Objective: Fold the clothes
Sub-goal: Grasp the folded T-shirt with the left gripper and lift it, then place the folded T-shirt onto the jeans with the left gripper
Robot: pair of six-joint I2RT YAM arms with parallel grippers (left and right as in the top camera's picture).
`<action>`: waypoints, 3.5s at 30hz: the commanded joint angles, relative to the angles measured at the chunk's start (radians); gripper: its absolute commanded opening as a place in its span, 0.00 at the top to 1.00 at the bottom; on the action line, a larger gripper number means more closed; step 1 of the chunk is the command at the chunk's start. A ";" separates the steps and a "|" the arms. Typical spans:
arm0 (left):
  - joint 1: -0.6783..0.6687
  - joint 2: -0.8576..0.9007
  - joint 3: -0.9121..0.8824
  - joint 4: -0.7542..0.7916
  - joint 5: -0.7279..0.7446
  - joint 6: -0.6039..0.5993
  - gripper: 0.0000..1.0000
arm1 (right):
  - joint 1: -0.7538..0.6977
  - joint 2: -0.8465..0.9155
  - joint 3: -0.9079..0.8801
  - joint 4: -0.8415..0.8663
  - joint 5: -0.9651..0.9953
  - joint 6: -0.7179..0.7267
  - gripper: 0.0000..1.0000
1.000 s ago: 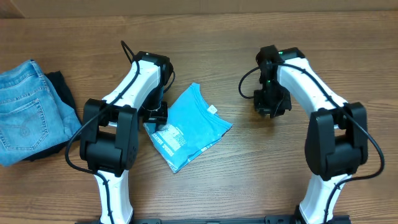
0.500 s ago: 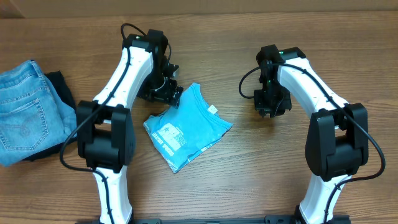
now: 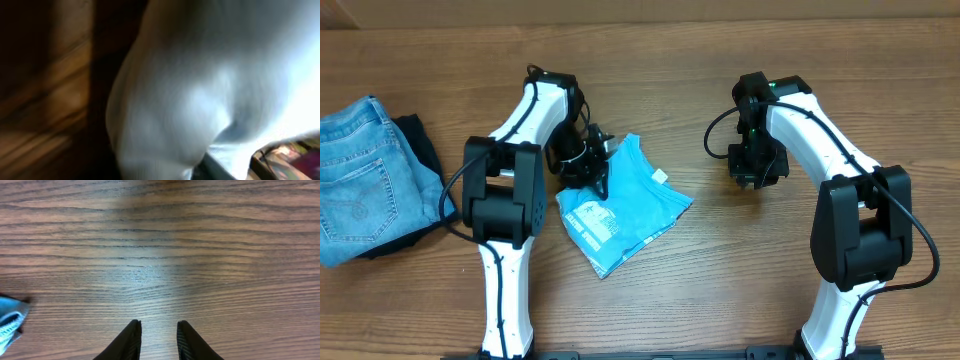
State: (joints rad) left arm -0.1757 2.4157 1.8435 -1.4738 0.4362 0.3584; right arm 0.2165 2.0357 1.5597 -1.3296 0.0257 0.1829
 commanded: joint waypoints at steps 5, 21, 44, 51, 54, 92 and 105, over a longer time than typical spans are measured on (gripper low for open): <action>0.002 0.084 0.011 0.027 -0.112 -0.065 0.96 | -0.002 -0.032 0.011 -0.002 -0.001 -0.003 0.73; 0.154 -0.499 0.084 0.012 -0.602 -0.342 0.96 | -0.095 -0.117 0.011 -0.012 0.000 -0.034 0.73; 0.710 -0.703 0.083 0.257 -0.477 -0.332 0.96 | -0.094 -0.117 0.011 -0.026 0.000 -0.050 0.73; 0.824 -0.702 0.047 0.271 -0.380 -0.333 0.96 | -0.094 -0.117 0.011 -0.027 0.000 -0.050 0.72; 0.834 -0.698 0.034 0.282 -0.380 -0.336 0.95 | -0.094 -0.117 0.011 -0.030 0.000 -0.050 0.73; 1.102 -0.729 0.129 0.275 0.108 -0.403 0.60 | -0.094 -0.117 0.011 -0.030 -0.001 -0.049 0.72; 0.867 -0.463 0.115 0.230 -0.211 -0.392 0.96 | -0.094 -0.117 0.011 -0.053 -0.001 -0.049 0.72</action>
State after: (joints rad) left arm 0.6930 1.8843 1.9606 -1.2362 0.2996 -0.0483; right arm 0.1211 1.9514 1.5597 -1.3796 0.0257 0.1371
